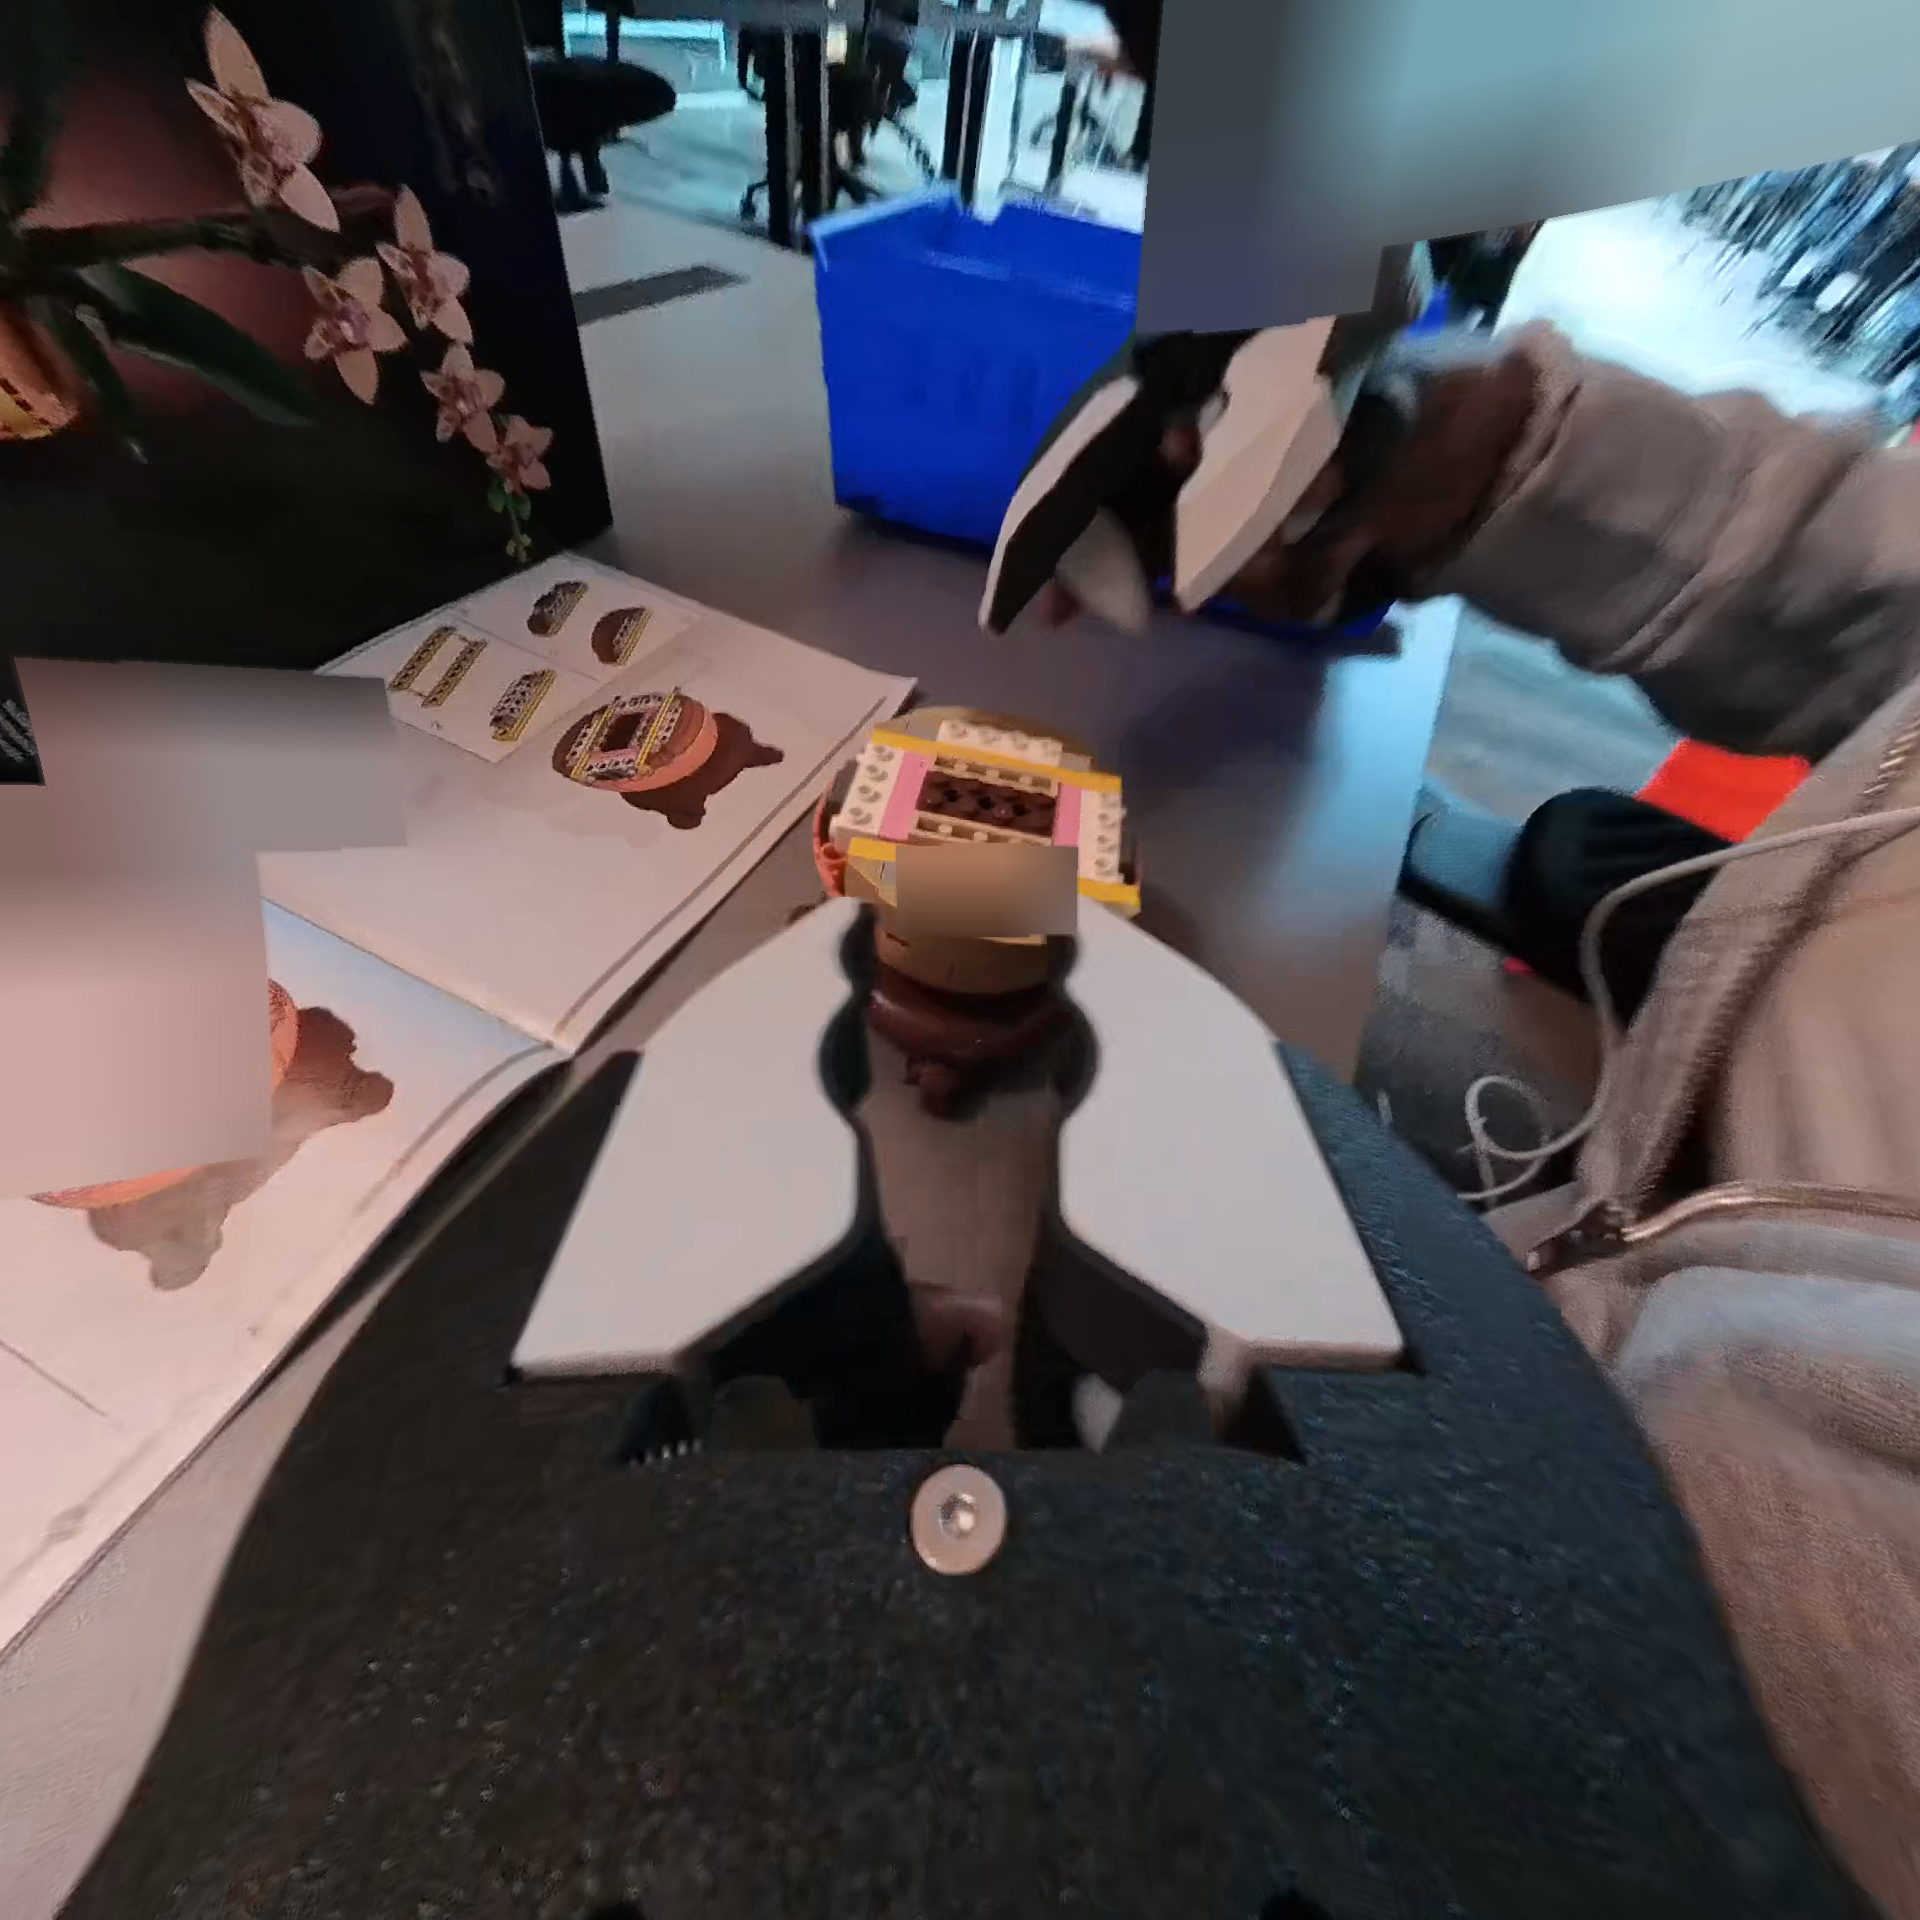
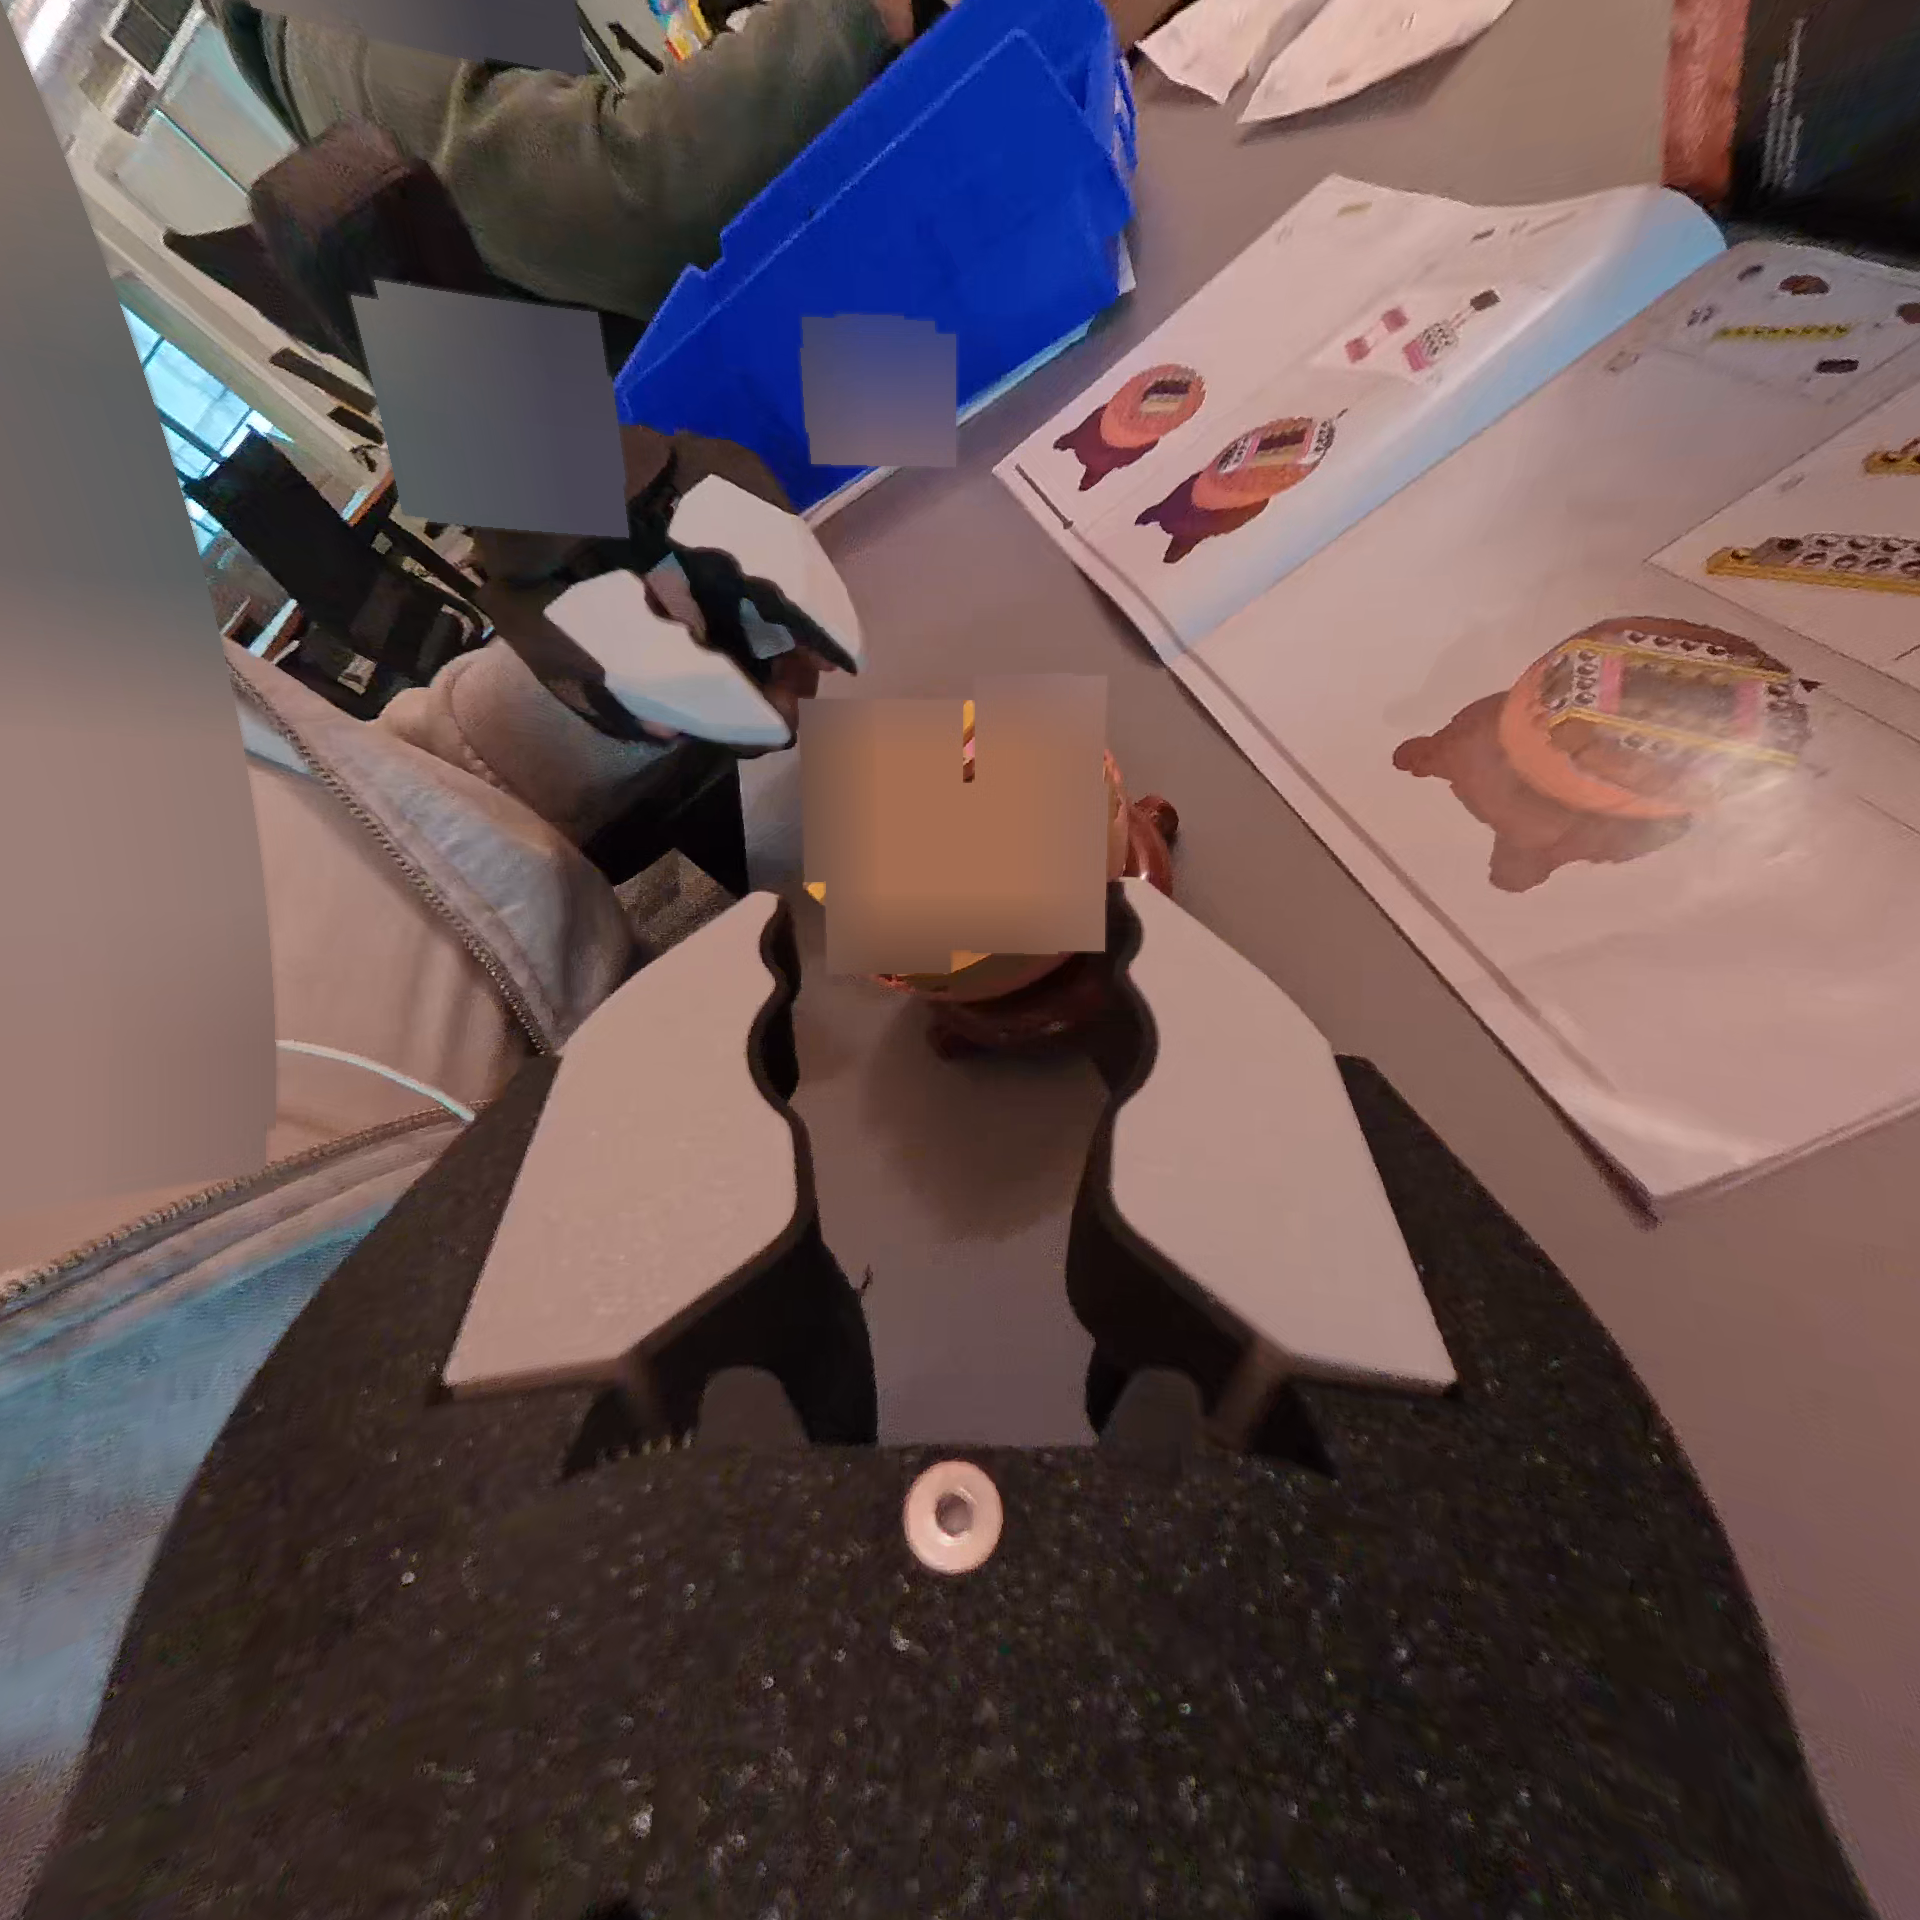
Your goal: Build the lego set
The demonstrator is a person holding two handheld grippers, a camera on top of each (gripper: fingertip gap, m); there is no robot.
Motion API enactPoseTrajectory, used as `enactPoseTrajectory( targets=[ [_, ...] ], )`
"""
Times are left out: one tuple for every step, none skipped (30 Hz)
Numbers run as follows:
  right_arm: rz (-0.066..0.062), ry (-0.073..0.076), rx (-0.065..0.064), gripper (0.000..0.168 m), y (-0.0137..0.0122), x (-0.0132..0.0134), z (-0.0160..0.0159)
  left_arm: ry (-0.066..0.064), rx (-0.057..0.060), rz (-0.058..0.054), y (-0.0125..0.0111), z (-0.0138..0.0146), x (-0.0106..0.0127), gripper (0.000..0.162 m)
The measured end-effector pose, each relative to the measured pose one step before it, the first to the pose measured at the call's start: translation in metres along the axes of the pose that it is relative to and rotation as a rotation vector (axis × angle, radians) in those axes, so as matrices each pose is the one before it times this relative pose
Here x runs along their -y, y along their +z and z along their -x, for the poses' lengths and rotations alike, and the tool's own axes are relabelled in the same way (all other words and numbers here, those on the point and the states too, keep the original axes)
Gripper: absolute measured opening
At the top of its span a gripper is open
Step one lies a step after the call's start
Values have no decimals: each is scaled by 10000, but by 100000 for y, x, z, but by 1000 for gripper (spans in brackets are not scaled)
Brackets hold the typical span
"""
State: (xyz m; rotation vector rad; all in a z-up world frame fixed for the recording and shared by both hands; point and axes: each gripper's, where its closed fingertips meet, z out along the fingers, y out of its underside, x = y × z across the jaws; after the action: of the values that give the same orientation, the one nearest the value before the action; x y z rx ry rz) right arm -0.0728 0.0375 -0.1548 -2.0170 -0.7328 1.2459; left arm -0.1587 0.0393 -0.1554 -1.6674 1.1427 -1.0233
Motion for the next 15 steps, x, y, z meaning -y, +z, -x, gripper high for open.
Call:
enactPoseTrajectory(
  targets=[
    [-77, -60, 138, 55, 287, -138, 101, -302, -93, -188, -132, 69, 189, 20],
    [-55, -12, 149, 54, 346, -132, 108, -209, -94, -71, 45, -5, 9, 14],
    [-41, -2, 131, 53, 343, -103, 78, -96, -108, -8, 190, -112, -83, 12],
    [-41, 18, 90, 52, 325, -52, 6, -42, -37, 36, 279, -84, -141, 10],
    [-17, 65, 65, 52, 249, -28, -31, 4, 3, 98, 317, -38, -205, 10],
    [-12, 73, 72, 51, 159, 10, -32, 50, 25, 144, 295, -12, -255, 10],
    [-29, 71, -7, 51, 83, 35, -131, 68, 44, 126, 233, 42, -203, 11],
    [-25, 57, -9, 49, 31, 23, -124, 57, -3, 58, 153, 4, -114, 12],
    [-26, 41, 19, 48, -4, 20, -59, 8, -37, -20, 84, -39, 7, 13],
    [-3, 37, 13, 47, -12, 9, -38, -37, -18, -63, 39, -2, 69, 14],
    [8, 22, -2, 46, -4, 7, -25, -41, 13, -57, 44, 49, 79, 15],
    [17, -8, -6, 46, 13, -12, 3, -19, 54, -16, 52, 108, 36, 17],
    [24, -30, -31, 46, 10, -12, -23, 11, 79, 4, 71, 125, 12, 17],
    [27, -23, -45, 45, 17, -14, -33, 43, 99, 24, 73, 115, -10, 18],
    [23, -5, -13, 45, -9, -12, 12, 96, 94, 44, 42, 45, -42, 21]
  ],
)
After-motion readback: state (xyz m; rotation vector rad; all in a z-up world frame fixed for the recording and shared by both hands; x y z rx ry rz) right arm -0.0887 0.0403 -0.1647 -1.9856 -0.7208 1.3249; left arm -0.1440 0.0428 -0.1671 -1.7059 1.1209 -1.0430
